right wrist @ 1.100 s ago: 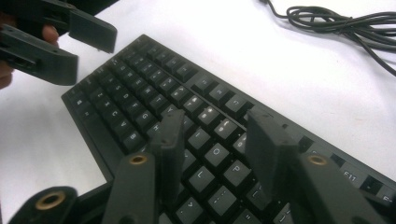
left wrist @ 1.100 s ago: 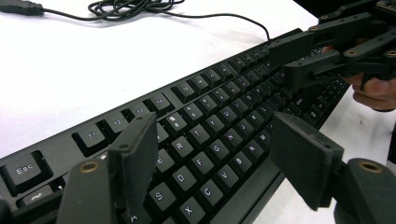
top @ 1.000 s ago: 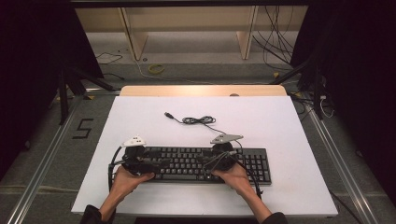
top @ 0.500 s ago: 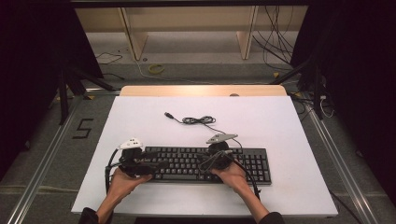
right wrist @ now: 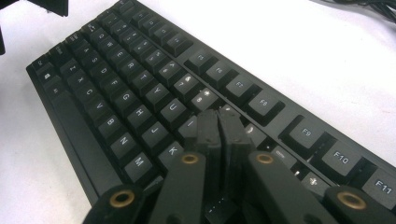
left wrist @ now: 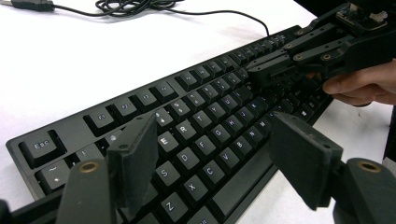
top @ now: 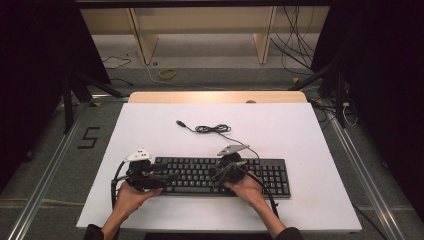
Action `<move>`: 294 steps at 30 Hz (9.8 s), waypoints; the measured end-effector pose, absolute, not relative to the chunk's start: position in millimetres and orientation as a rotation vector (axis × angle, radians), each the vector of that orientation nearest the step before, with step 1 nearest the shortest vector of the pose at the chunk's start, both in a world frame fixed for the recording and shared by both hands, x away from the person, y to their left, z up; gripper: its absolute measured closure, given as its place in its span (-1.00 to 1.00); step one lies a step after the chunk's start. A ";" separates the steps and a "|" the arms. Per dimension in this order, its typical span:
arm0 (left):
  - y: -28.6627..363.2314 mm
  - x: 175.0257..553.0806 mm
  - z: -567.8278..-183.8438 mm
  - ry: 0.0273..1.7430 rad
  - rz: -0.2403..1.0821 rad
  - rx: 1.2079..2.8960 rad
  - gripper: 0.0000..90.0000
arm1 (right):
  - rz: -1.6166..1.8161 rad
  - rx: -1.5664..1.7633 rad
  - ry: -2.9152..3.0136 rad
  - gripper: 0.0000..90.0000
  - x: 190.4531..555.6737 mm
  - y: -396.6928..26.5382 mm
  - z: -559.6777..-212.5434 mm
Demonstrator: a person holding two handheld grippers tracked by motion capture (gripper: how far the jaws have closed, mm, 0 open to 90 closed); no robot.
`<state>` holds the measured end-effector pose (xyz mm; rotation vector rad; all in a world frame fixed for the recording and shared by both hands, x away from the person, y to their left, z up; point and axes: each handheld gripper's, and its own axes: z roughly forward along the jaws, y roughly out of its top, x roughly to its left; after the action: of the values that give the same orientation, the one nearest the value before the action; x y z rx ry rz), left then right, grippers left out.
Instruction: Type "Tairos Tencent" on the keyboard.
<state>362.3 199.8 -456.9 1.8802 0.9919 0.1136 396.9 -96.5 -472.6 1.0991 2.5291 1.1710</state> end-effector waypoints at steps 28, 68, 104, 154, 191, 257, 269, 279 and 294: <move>207.2 365.2 -460.0 1.026 0.127 1.882 -0.22 | 1.238 1.095 2.515 0.80 392.8 -101.9 -467.2; 205.1 372.4 -464.9 1.035 0.151 2.026 0.88 | 1.402 1.059 2.463 -0.19 363.9 -117.1 -448.0; 191.4 382.3 -477.7 1.056 0.114 2.119 0.98 | 1.421 1.032 2.466 -0.23 350.5 -122.2 -449.2; 196.8 362.3 -455.0 1.006 0.123 1.865 -0.32 | 1.442 0.990 2.483 -0.19 347.2 -108.5 -449.7; 206.2 344.8 -458.6 0.989 0.145 1.836 -0.37 | 1.380 0.884 2.610 0.69 349.9 -71.4 -461.9; 214.8 343.2 -462.7 1.036 0.164 1.865 -0.34 | 1.349 0.961 2.575 0.37 366.6 -76.7 -463.2; 220.1 346.5 -465.4 1.130 0.181 1.917 0.04 | 1.381 1.013 2.542 -0.03 380.3 -73.2 -454.3; 222.2 348.4 -468.4 1.163 0.185 1.973 0.57 | 1.334 1.017 2.537 0.14 393.0 -62.6 -455.9; 223.0 350.2 -471.6 1.160 0.184 2.034 0.97 | 1.274 0.990 2.582 0.88 402.0 -45.0 -462.8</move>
<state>350.2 223.0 -471.6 2.0336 1.1597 0.1838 402.0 -45.0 -462.8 0.9896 2.5815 1.2737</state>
